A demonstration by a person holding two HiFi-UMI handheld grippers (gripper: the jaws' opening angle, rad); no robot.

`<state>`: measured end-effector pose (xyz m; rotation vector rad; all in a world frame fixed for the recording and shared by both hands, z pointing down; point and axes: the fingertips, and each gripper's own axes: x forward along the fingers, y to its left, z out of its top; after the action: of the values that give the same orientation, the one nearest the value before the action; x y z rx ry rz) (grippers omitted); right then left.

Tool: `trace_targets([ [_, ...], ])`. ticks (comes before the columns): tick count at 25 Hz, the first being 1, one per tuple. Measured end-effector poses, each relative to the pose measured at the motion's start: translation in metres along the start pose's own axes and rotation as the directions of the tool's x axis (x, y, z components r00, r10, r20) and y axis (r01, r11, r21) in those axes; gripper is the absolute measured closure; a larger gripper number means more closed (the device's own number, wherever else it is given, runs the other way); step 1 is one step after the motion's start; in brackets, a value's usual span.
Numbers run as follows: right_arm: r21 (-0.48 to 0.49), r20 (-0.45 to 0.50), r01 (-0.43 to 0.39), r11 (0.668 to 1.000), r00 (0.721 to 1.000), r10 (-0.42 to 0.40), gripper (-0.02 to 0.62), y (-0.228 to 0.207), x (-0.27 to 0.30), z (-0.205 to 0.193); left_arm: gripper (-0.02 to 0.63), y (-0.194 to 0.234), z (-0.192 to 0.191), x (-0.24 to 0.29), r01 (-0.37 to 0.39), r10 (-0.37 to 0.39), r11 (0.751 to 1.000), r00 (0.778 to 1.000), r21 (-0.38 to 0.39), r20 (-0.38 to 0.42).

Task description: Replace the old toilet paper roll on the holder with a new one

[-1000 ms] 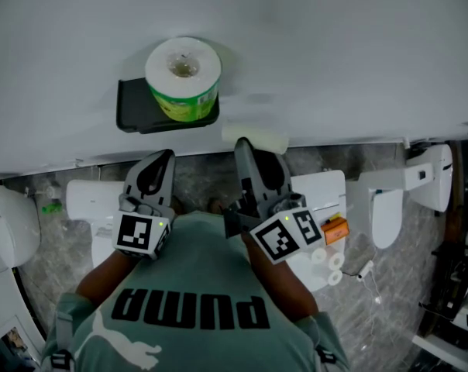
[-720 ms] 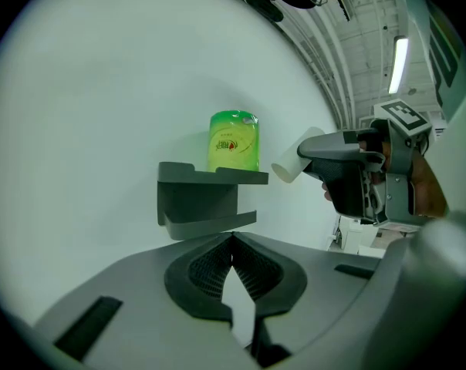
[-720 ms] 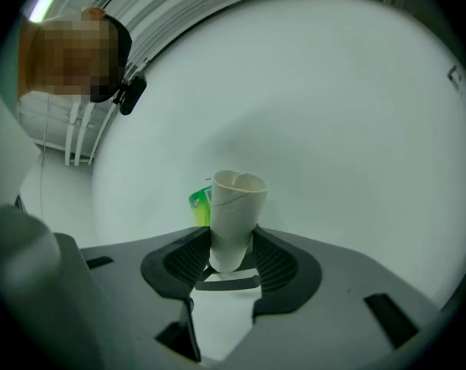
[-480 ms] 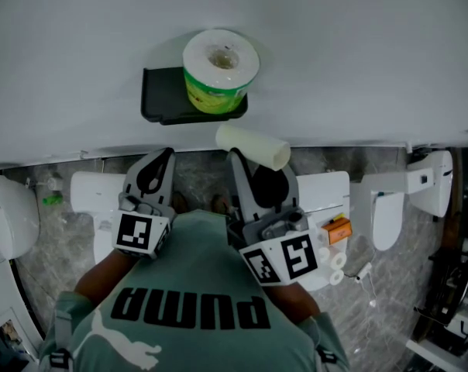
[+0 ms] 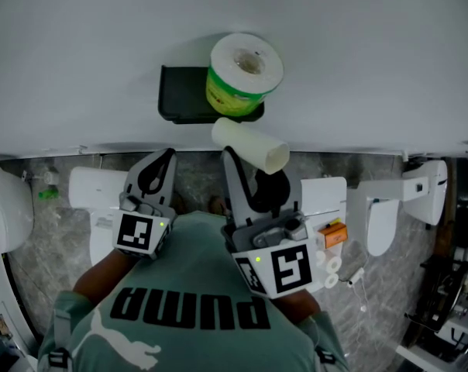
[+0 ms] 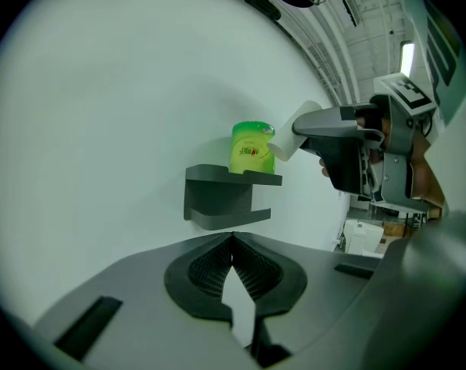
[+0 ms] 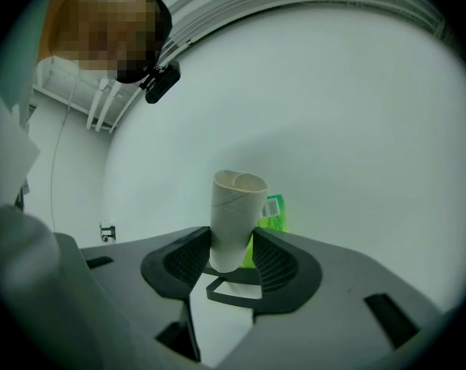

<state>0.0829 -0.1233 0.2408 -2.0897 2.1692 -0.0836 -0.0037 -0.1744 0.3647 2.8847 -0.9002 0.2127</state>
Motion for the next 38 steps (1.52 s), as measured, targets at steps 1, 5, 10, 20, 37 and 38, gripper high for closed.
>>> trace_targets([
  [1,-0.023,-0.001,-0.009,1.000,1.000,0.009,0.417,0.005,0.004,0.002,0.603,0.000,-0.001,-0.001,0.000,0.000,1.000,1.000,-0.004,0.000],
  [5,-0.070,0.013,-0.025,0.997,1.000,0.026,0.417,0.023,0.028,0.016,0.603,0.008,-0.001,-0.004,-0.012,0.012,1.000,1.000,-0.016,0.003],
  [10,-0.104,0.002,-0.026,0.994,1.000,0.027,0.416,0.037,0.049,0.019,0.603,0.023,0.001,-0.010,-0.038,0.038,0.999,0.999,-0.025,0.020],
  [20,-0.246,-0.080,0.014,0.969,0.996,-0.034,0.416,0.048,0.083,0.005,0.603,0.047,0.003,-0.018,-0.067,0.068,0.997,0.997,-0.040,0.040],
  [37,-0.316,-0.212,0.053,0.947,0.969,-0.125,0.416,0.042,0.110,-0.024,0.603,0.061,0.000,-0.020,-0.045,0.048,0.997,0.998,-0.069,0.050],
  [38,-0.314,-0.214,0.055,0.948,0.968,-0.127,0.416,0.042,0.111,-0.025,0.603,0.062,-0.001,-0.020,-0.044,0.048,0.997,0.998,-0.069,0.048],
])
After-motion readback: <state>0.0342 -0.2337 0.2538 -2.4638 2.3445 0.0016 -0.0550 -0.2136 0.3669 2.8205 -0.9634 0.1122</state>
